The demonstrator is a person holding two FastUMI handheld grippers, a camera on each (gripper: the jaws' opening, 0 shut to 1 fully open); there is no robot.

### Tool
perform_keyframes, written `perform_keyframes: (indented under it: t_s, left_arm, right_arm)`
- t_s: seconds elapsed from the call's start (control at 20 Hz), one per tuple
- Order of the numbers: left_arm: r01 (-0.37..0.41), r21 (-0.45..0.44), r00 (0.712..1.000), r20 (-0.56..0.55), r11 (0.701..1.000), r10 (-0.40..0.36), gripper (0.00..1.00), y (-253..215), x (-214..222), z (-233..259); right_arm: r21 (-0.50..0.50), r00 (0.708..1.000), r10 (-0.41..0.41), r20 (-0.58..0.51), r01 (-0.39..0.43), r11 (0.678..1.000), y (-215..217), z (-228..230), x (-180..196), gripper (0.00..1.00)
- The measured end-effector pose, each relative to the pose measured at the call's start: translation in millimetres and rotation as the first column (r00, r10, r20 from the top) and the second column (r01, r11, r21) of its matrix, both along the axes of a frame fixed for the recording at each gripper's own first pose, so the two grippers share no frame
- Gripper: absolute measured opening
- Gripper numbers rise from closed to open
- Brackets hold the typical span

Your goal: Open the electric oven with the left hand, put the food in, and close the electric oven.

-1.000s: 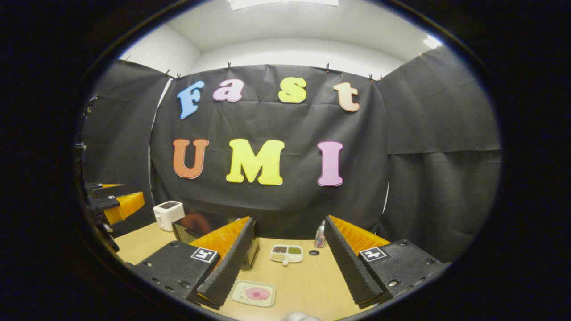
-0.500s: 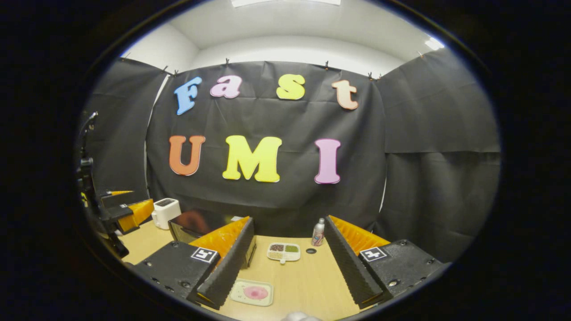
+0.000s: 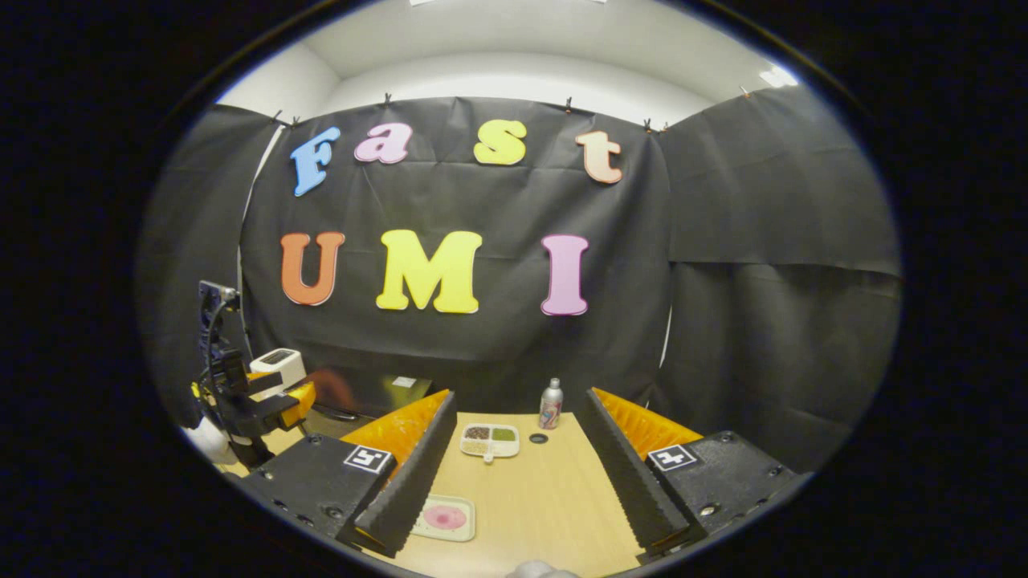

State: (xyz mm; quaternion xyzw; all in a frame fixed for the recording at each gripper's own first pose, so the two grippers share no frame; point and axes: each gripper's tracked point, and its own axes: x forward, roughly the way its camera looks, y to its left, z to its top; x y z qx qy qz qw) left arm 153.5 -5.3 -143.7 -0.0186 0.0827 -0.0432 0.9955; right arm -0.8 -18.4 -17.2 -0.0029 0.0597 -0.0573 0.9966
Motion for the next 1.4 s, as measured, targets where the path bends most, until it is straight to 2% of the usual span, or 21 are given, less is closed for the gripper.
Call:
perform_keyframes:
  t_s: [0.05,0.15,0.2,0.25,0.35,0.45,0.65,0.95,1.4]
  left_arm:
    - [0.0,0.011,1.0,-0.008,1.0,0.0,0.96,0,10,-10]
    - [-0.004,0.025,0.999,-0.033,1.0,0.005,0.96,-1,27,-30]
    - [0.001,0.015,0.998,-0.057,1.0,0.0,0.97,-3,36,-43]
    - [0.0,0.009,0.996,-0.088,1.0,0.001,0.96,-5,42,-57]
    - [-0.002,0.018,0.991,-0.134,1.0,0.004,0.97,-5,51,-77]
    - [-0.003,0.036,0.994,-0.106,0.999,0.007,0.98,1,60,-78]
    - [0.016,0.021,0.993,-0.118,1.0,-0.013,0.98,1,58,-79]
    - [0.018,0.025,0.989,-0.145,1.0,-0.014,0.98,2,37,-81]
    - [0.041,0.02,0.977,-0.21,0.999,-0.035,0.98,5,-33,-113]
  right_arm:
    - [-0.001,1.0,-0.011,-0.004,0.011,1.0,-4,0,-1,0.96]
    - [-0.004,0.999,-0.027,-0.02,0.027,1.0,-10,-5,-4,1.0]
    - [-0.005,0.999,-0.036,-0.027,0.036,0.999,-14,-7,-5,0.96]
    - [-0.003,0.999,-0.041,-0.036,0.041,0.999,-17,-10,-5,1.0]
    - [0.0,0.997,-0.052,-0.05,0.052,0.999,-20,-15,-9,0.96]
    - [0.003,0.997,-0.059,-0.053,0.059,0.998,-22,-15,-12,0.96]
    - [0.006,0.996,-0.069,-0.059,0.07,0.998,-26,-18,-16,0.96]
    - [0.027,0.997,-0.037,-0.066,0.039,0.999,-19,-25,-18,0.96]
    - [0.051,0.994,0.023,-0.107,-0.018,0.999,5,-46,-21,0.96]
